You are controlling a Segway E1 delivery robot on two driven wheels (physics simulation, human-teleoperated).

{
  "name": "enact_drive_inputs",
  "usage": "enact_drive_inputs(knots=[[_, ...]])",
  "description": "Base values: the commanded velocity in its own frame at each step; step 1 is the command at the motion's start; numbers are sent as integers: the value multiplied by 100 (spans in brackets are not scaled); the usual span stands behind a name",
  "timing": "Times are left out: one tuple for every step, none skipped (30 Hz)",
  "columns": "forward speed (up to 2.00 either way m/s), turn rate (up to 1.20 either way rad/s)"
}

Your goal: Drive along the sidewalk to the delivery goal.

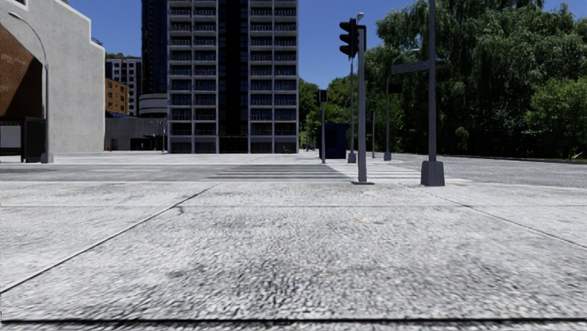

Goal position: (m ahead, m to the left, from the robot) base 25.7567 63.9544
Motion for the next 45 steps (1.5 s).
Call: enact_drive_inputs(knots=[[200,0],[200,0],[200,0],[200,0],[200,0],[200,0],[200,0],[200,0],[200,0],[200,0],[200,0],[200,0],[200,0],[200,0],[200,0],[200,0],[200,0],[200,0],[200,0],[200,0],[200,0],[200,0],[200,0],[200,0],[200,0],[200,0],[200,0],[200,0],[200,0],[200,0],[200,0],[200,0],[200,0],[200,0],[200,0],[200,0],[200,0],[200,0],[200,0],[200,0],[200,0],[200,0],[200,0],[200,0],[200,0]])
